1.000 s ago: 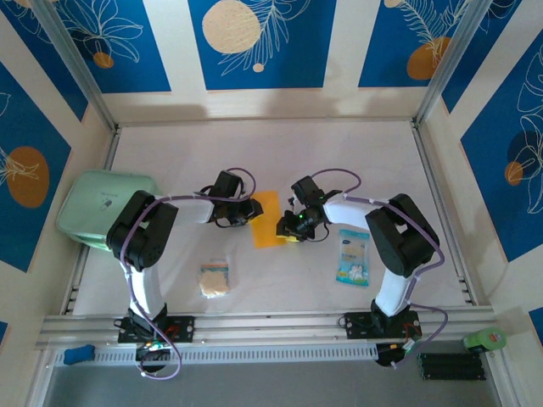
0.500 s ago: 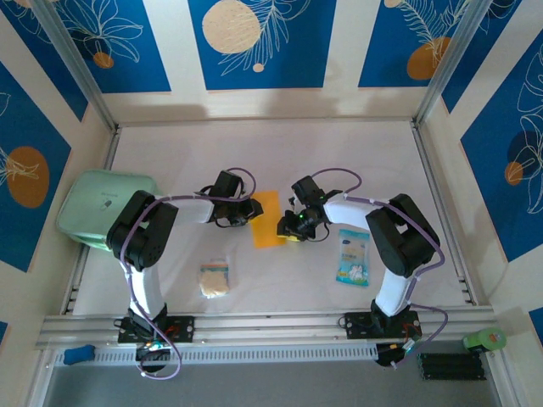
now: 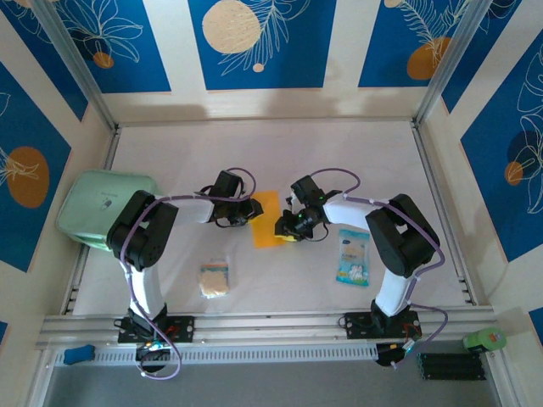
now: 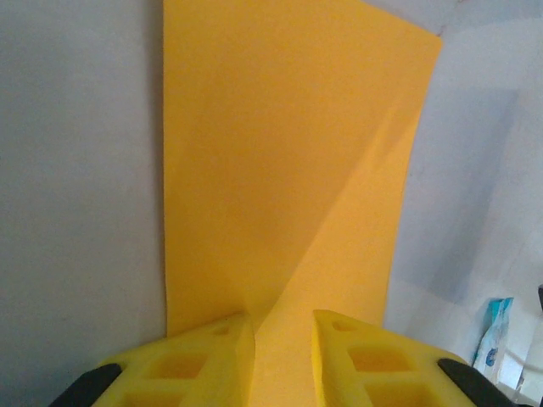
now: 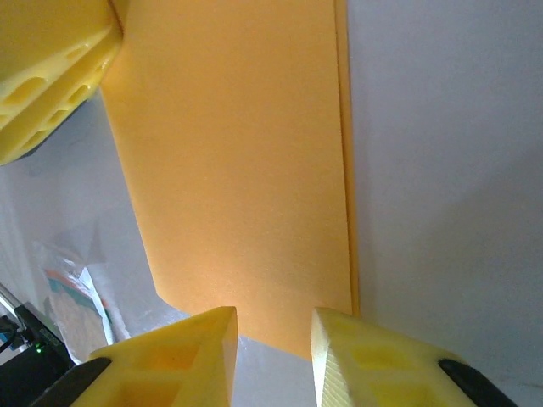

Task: Fold a paper plane with a square sheet of paper (pick it up from the middle)
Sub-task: Fold the triangle a second time at the center of the table.

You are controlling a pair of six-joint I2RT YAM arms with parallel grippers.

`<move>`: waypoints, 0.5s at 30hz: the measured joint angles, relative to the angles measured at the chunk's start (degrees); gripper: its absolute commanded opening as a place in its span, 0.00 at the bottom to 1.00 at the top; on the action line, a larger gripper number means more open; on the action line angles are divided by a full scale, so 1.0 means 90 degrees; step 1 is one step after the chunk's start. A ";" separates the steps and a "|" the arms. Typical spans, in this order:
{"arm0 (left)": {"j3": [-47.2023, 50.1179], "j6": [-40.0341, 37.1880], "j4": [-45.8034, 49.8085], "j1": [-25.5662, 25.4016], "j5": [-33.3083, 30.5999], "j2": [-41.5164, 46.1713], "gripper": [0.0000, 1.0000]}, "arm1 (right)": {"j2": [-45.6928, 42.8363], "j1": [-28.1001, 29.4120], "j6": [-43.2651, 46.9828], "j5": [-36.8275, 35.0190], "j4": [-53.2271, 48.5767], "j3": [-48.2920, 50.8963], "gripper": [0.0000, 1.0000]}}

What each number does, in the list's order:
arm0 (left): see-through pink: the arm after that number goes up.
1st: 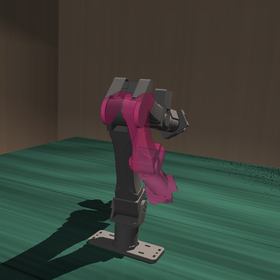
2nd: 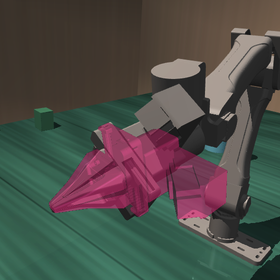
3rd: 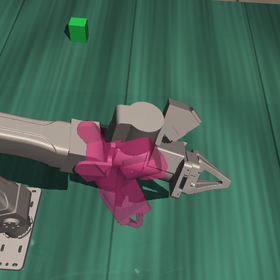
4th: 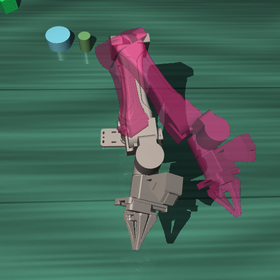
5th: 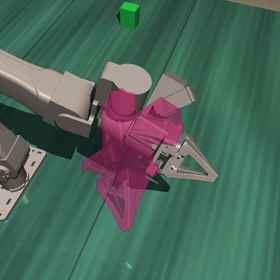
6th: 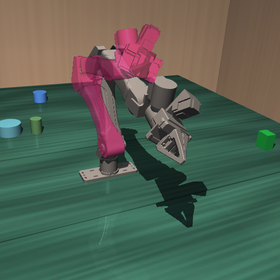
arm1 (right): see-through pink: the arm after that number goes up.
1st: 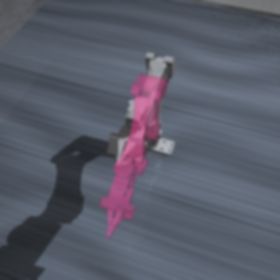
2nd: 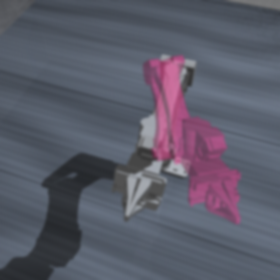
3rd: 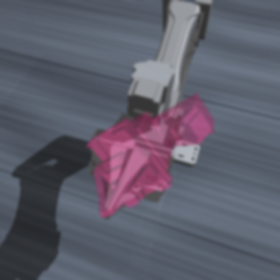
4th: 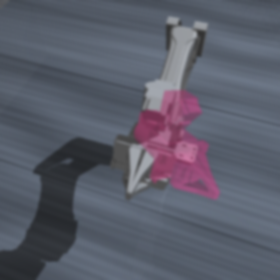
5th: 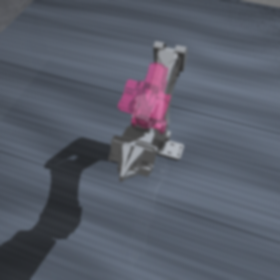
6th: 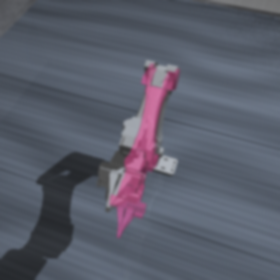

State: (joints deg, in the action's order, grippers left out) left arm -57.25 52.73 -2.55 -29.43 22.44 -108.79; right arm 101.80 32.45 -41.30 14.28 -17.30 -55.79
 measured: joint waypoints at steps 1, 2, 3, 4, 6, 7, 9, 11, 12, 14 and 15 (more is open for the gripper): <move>-0.0010 0.0000 0.0002 0.0005 0.0012 -0.0005 0.27 | 0.0000 -0.0012 -0.0002 0.0012 0.0010 0.0002 0.29; -0.0012 0.0000 0.0002 0.0005 0.0019 -0.0010 0.27 | 0.0000 -0.0012 -0.0002 0.0007 0.0007 0.0002 0.29; -0.0017 0.0000 0.0010 0.0005 0.0022 -0.0010 0.27 | 0.0000 -0.0012 -0.0002 0.0000 0.0005 0.0005 0.29; -0.0019 0.0000 0.0012 0.0005 0.0022 -0.0012 0.27 | 0.0000 -0.0012 -0.0002 -0.0039 0.0005 0.0005 0.29; -0.0022 0.0000 0.0015 0.0007 0.0027 -0.0015 0.27 | 0.0000 -0.0012 -0.0002 -0.0138 -0.0019 0.0005 0.29; -0.0022 -0.0002 0.0012 0.0007 0.0039 -0.0015 0.28 | 0.0000 -0.0012 -0.0002 -0.0209 -0.0036 0.0005 0.29; -0.0022 -0.0005 -0.0036 0.0012 0.0090 -0.0015 0.30 | 0.0000 -0.0012 -0.0005 -0.0289 -0.0061 0.0005 0.30; -0.0022 -0.0005 -0.0129 0.0012 0.0199 -0.0017 0.32 | 0.0000 -0.0012 -0.0005 -0.0355 -0.0070 0.0007 0.30; -0.0027 -0.0007 -0.0175 0.0010 0.0277 -0.0017 0.32 | 0.0000 -0.0012 -0.0005 -0.0386 -0.0068 0.0015 0.30; -0.0036 -0.0010 -0.0192 -0.0010 0.0367 -0.0015 0.34 | -0.0012 -0.0012 -0.0010 -0.0406 -0.0068 0.0046 0.30; -0.0049 -0.0019 -0.0182 -0.0024 0.0410 -0.0015 0.34 | -0.0032 -0.0012 -0.0012 -0.0418 -0.0063 0.0061 0.30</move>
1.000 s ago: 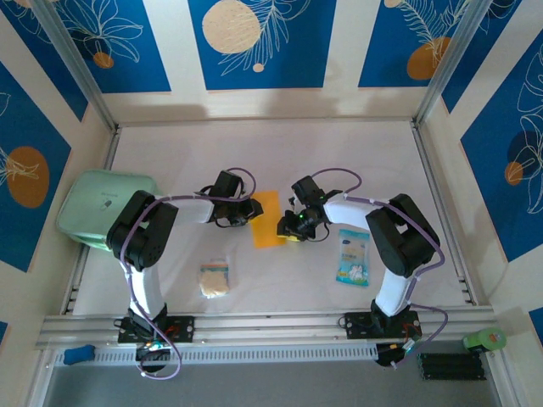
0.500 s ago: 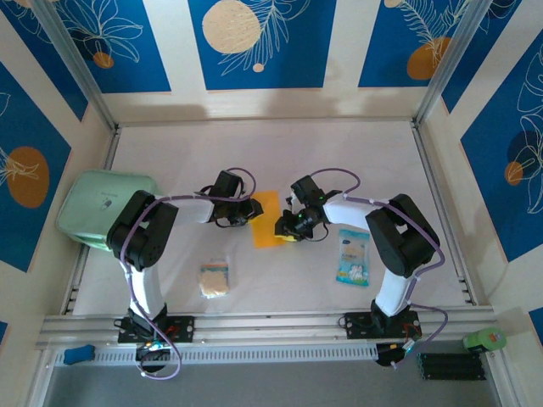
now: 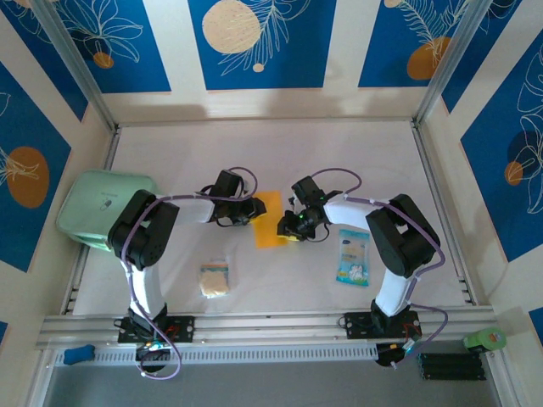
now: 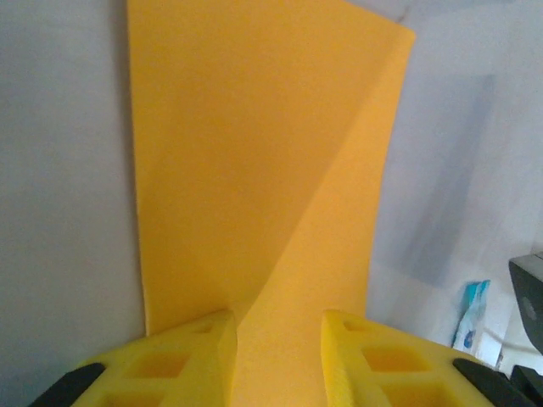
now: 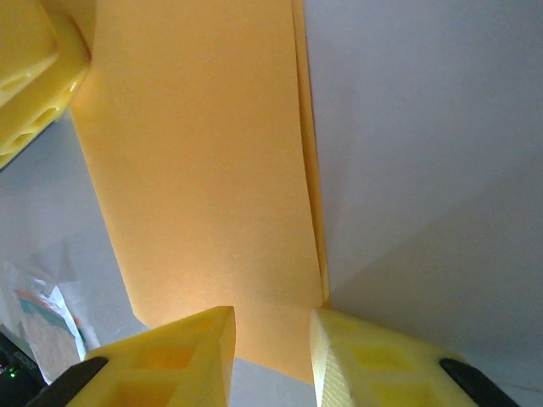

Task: Fold a paper plane with a square sheet of paper (pick it up from the middle)
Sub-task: Fold the triangle a second time at the center of the table.

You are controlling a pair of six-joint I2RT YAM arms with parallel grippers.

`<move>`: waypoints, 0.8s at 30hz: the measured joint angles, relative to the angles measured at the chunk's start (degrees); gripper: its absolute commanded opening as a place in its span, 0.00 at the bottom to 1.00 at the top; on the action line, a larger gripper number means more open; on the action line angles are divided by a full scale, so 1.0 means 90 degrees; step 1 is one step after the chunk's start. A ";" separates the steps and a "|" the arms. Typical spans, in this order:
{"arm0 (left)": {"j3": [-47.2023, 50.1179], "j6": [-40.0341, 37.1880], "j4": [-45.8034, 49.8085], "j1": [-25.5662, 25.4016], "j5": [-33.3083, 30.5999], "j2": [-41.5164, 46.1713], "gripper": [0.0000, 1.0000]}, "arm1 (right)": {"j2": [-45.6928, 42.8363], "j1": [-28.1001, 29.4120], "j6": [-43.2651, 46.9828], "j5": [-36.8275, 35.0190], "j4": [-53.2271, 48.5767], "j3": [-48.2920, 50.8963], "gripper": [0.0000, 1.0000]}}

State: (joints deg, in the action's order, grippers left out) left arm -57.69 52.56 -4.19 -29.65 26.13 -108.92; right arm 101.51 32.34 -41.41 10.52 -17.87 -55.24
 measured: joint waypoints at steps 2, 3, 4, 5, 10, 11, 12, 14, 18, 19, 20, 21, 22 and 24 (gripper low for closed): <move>-0.0015 -0.0010 0.0041 -0.0044 0.0032 0.0019 0.34 | -0.0053 -0.0007 -0.0012 -0.0012 -0.0002 0.0029 0.30; -0.0015 -0.0010 0.0075 -0.0075 0.0034 0.0056 0.34 | -0.0092 -0.0012 -0.0015 -0.0029 0.0000 0.0041 0.30; -0.0015 -0.0010 0.0114 -0.0102 0.0027 0.0100 0.34 | -0.0129 -0.0012 -0.0017 -0.0034 0.0005 0.0056 0.30; -0.0015 -0.0012 0.0148 -0.0121 0.0024 0.0146 0.33 | -0.0158 -0.0012 -0.0019 -0.0041 0.0005 0.0070 0.30; 0.0068 -0.0002 0.0226 -0.0160 -0.0073 0.0335 0.31 | -0.0216 -0.0024 -0.0066 -0.0112 0.0017 0.0153 0.30; 0.0102 0.0000 0.0228 -0.0163 -0.0095 0.0335 0.31 | -0.0216 -0.0027 -0.0070 -0.0131 0.0012 0.0165 0.30; 0.0136 0.0005 0.0240 -0.0165 -0.0117 0.0333 0.30 | -0.0216 -0.0036 -0.0078 -0.0131 0.0015 0.0185 0.30; 0.0163 0.0017 0.0313 -0.0168 -0.0151 0.0308 0.30 | -0.0216 -0.0041 -0.0112 -0.0158 0.0005 0.0194 0.30; 0.0148 0.0017 0.0389 -0.0165 -0.0248 0.0175 0.29 | -0.0219 -0.0061 -0.0175 -0.0231 0.0007 0.0199 0.31; 0.0119 0.0015 0.0406 -0.0170 -0.0277 0.0175 0.29 | -0.0219 -0.0061 -0.0185 -0.0250 0.0007 0.0206 0.31; 0.0107 0.0017 0.0423 -0.0182 -0.0308 0.0170 0.29 | -0.0219 -0.0061 -0.0185 -0.0260 0.0017 0.0223 0.31; 0.0104 0.0017 0.0427 -0.0185 -0.0340 0.0165 0.29 | -0.0219 -0.0066 -0.0185 -0.0257 0.0024 0.0233 0.31; 0.0107 0.0024 0.0435 -0.0185 -0.0355 0.0165 0.28 | -0.0219 -0.0066 -0.0185 -0.0250 0.0027 0.0236 0.31; 0.0107 0.0068 0.0440 -0.0185 -0.0372 0.0165 0.29 | -0.0219 -0.0066 -0.0182 -0.0238 0.0029 0.0236 0.31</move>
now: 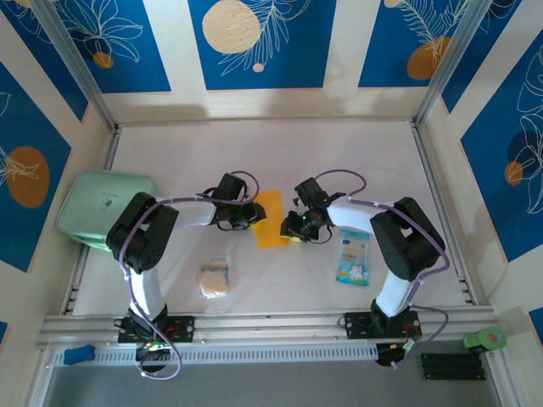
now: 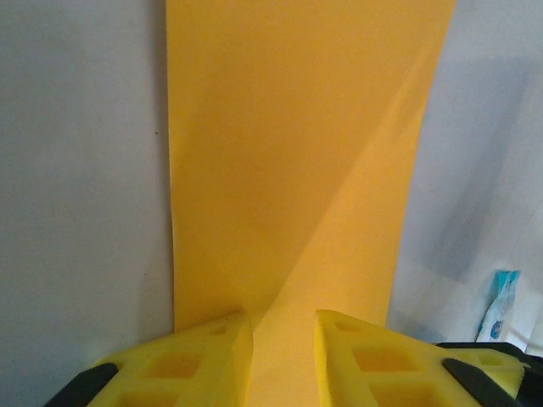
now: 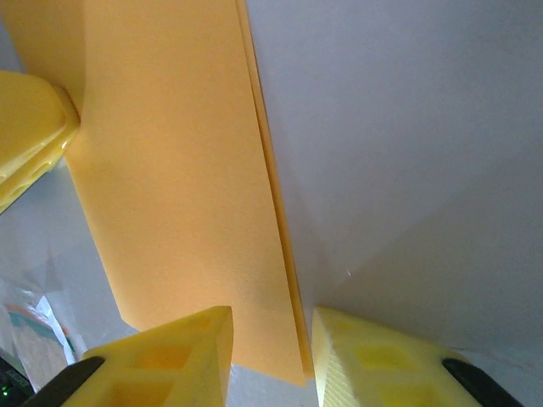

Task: Fold a paper plane with a square sheet of paper (pick it up from the middle)
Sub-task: Fold the triangle a second time at the center of the table.

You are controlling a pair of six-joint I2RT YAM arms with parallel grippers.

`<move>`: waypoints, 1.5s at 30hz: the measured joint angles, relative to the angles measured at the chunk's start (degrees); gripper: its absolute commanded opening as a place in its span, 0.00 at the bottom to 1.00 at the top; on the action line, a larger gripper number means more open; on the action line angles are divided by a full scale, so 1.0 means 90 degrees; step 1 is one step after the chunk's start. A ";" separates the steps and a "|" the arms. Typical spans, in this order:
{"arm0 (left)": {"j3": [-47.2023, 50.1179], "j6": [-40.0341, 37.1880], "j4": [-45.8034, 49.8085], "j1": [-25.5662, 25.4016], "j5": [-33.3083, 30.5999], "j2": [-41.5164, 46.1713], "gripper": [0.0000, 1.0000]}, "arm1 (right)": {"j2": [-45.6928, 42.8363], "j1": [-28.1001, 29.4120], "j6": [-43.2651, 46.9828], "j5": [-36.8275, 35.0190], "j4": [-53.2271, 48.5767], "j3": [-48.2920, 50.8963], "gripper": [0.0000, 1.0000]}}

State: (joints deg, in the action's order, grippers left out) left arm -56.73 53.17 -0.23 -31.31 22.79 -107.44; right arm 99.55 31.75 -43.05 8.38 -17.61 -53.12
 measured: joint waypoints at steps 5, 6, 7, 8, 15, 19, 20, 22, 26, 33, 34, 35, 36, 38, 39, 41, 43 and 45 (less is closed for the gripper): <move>0.0000 0.0100 -0.0002 0.0000 -0.0015 -0.0007 0.29 | 0.0000 0.0019 0.0002 0.0070 0.0000 0.0000 0.31; 0.0000 0.0117 0.0000 0.0000 -0.0017 -0.0007 0.29 | 0.0000 0.0022 0.0005 0.0073 0.0002 0.0000 0.31; 0.0000 0.0119 -0.0002 0.0000 -0.0017 -0.0012 0.29 | 0.0000 0.0027 0.0002 0.0075 0.0000 0.0000 0.31; 0.0000 0.0126 -0.0002 0.0000 -0.0017 -0.0012 0.29 | 0.0000 0.0032 0.0005 0.0083 -0.0002 0.0000 0.31; 0.0000 0.0168 -0.0002 0.0000 -0.0017 -0.0017 0.29 | 0.0000 0.0097 0.0046 0.0090 -0.0007 0.0000 0.31; 0.0000 0.0168 0.0000 0.0000 -0.0017 -0.0017 0.28 | 0.0000 0.0155 0.0078 0.0058 -0.0034 0.0000 0.31; 0.0000 0.0165 0.0000 0.0000 -0.0019 -0.0017 0.28 | 0.0000 0.0158 0.0078 0.0036 -0.0041 0.0000 0.31; 0.0000 0.0165 0.0000 0.0000 -0.0019 -0.0017 0.28 | -0.0002 0.0170 0.0078 -0.0005 -0.0049 0.0000 0.31; 0.0000 0.0168 0.0000 0.0000 -0.0019 -0.0024 0.28 | -0.0051 0.0175 0.0075 0.0051 -0.0027 0.0046 0.30; 0.0000 0.0165 0.0000 0.0000 -0.0019 -0.0024 0.28 | -0.0265 0.0168 0.0068 0.0107 -0.0029 0.0158 0.28; -0.0002 0.0165 0.0000 0.0000 -0.0019 -0.0029 0.28 | -0.0330 0.0158 0.0066 0.0109 -0.0034 0.0168 0.28; -0.0002 0.0165 0.0000 0.0000 -0.0017 -0.0029 0.28 | -0.0381 0.0138 0.0056 0.0109 -0.0034 0.0168 0.27; -0.0002 0.0165 0.0000 0.0000 -0.0017 -0.0029 0.28 | -0.0425 0.0124 0.0049 0.0112 -0.0027 0.0168 0.27; -0.0002 0.0163 0.0000 0.0000 -0.0017 -0.0032 0.28 | -0.0466 0.0087 0.0049 0.0153 -0.0005 0.0168 0.27; -0.0002 0.0165 0.0000 0.0000 -0.0017 -0.0032 0.28 | -0.0466 0.0061 0.0046 0.0197 0.0015 0.0168 0.27; -0.0007 0.0165 0.0000 0.0000 -0.0017 -0.0034 0.28 | -0.0466 0.0017 0.0012 0.0301 0.0032 0.0168 0.26; -0.0012 0.0165 0.0005 0.0000 -0.0015 -0.0036 0.28 | -0.0464 -0.0036 -0.0051 0.0461 0.0107 0.0168 0.25; -0.0012 0.0163 0.0007 0.0000 -0.0015 -0.0036 0.28 | -0.0454 -0.0087 -0.0153 0.0627 0.0245 0.0185 0.24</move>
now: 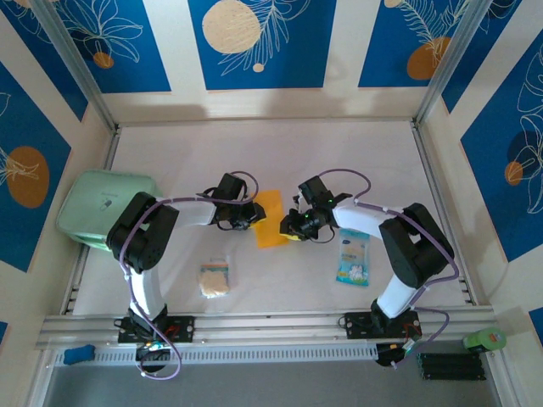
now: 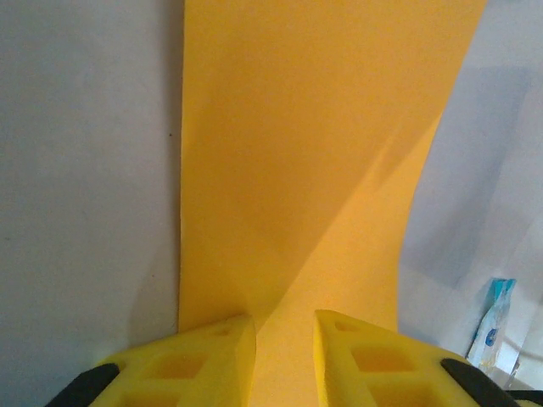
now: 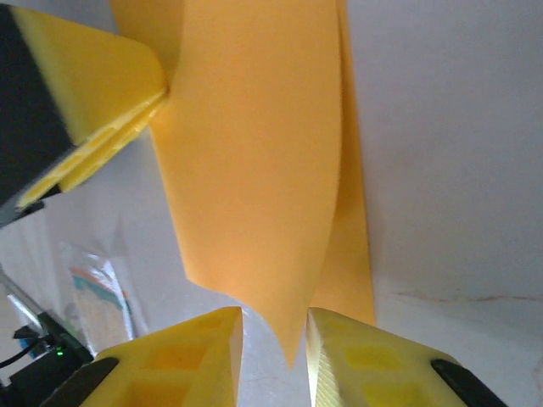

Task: Fold a paper plane with a square sheet of paper (pick it up from the middle)
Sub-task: Fold the triangle a second time at the center of the table.

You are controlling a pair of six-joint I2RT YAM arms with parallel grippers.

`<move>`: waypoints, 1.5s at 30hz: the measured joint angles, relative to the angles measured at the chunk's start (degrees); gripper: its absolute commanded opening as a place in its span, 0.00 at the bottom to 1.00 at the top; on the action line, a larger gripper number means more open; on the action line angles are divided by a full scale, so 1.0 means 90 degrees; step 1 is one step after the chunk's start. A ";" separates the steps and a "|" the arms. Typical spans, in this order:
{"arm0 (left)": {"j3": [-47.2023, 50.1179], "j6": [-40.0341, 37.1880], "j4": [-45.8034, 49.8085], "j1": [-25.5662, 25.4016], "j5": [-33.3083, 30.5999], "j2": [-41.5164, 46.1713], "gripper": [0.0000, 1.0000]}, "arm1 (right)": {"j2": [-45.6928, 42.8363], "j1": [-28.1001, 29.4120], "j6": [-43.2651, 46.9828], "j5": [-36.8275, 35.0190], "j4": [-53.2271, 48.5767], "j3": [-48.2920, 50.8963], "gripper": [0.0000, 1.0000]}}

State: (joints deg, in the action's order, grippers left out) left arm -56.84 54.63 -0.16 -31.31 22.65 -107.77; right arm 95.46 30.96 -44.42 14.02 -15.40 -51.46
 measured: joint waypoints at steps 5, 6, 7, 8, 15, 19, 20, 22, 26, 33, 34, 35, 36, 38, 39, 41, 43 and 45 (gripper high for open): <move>-0.0002 0.0000 0.0000 0.0000 -0.0002 0.0000 0.28 | 0.0092 -0.0124 -0.0325 0.0301 0.0330 0.0136 0.22; -0.0002 0.0000 0.0000 0.0000 0.0000 0.0000 0.28 | 0.0134 -0.0136 -0.0381 0.0316 0.0345 0.0143 0.21; -0.0005 0.0000 0.0002 0.0000 0.0000 0.0000 0.28 | 0.0177 -0.0146 -0.0423 0.0325 0.0355 0.0148 0.21; -0.0007 0.0000 0.0010 0.0000 0.0000 0.0000 0.28 | 0.0216 -0.0153 -0.0452 0.0328 0.0352 0.0148 0.21; -0.0012 0.0000 0.0019 0.0000 -0.0002 0.0000 0.28 | 0.0342 -0.0158 -0.0726 0.0330 0.0350 0.0151 0.21; -0.0012 0.0000 0.0019 0.0000 -0.0002 0.0000 0.29 | 0.0342 -0.0158 -0.0835 0.0296 0.0260 0.0151 0.21; -0.0012 0.0000 0.0019 0.0000 -0.0002 0.0000 0.28 | 0.0342 -0.0158 -0.0857 0.0277 0.0219 0.0151 0.22; -0.0012 0.0000 0.0022 0.0000 -0.0002 0.0000 0.28 | 0.0347 -0.0158 -0.0903 0.0253 0.0143 0.0151 0.22; -0.0012 0.0000 0.0019 0.0000 0.0000 0.0000 0.28 | 0.0396 -0.0158 -0.1039 0.0255 0.0087 0.0151 0.22; -0.0027 0.0000 0.0046 0.0000 -0.0002 0.0000 0.28 | 0.0469 -0.0158 -0.1365 0.0277 0.0226 0.0194 0.19; -0.0027 0.0000 0.0049 0.0000 -0.0002 0.0000 0.28 | 0.0469 -0.0158 -0.1392 0.0277 0.0260 0.0194 0.19; -0.0027 0.0000 0.0049 0.0000 -0.0002 0.0000 0.28 | 0.0474 -0.0158 -0.1428 0.0274 0.0296 0.0197 0.18; -0.0027 0.0000 0.0049 0.0000 -0.0002 0.0000 0.28 | 0.0474 -0.0158 -0.1460 0.0274 0.0325 0.0197 0.17; -0.0029 0.0000 0.0049 0.0000 0.0000 0.0000 0.28 | 0.0474 -0.0158 -0.1508 0.0265 0.0369 0.0197 0.16; -0.0034 0.0000 0.0056 0.0000 0.0000 0.0000 0.29 | 0.0474 -0.0158 -0.1530 0.0250 0.0386 0.0197 0.14; -0.0039 -0.0002 0.0061 0.0000 0.0017 0.0002 0.29 | 0.0474 -0.0158 -0.1571 0.0202 0.0406 0.0197 0.13; -0.0051 -0.0012 0.0063 0.0000 0.0032 0.0010 0.31 | 0.0471 -0.0158 -0.1581 0.0146 0.0403 0.0197 0.09; -0.0075 -0.0068 0.0063 0.0000 0.0078 0.0017 0.33 | 0.0461 -0.0160 -0.1593 0.0104 0.0408 0.0226 0.06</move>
State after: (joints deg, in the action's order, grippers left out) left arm -57.52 54.02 0.40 -31.31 23.35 -107.61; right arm 99.61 29.52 -58.76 14.96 -11.73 -49.43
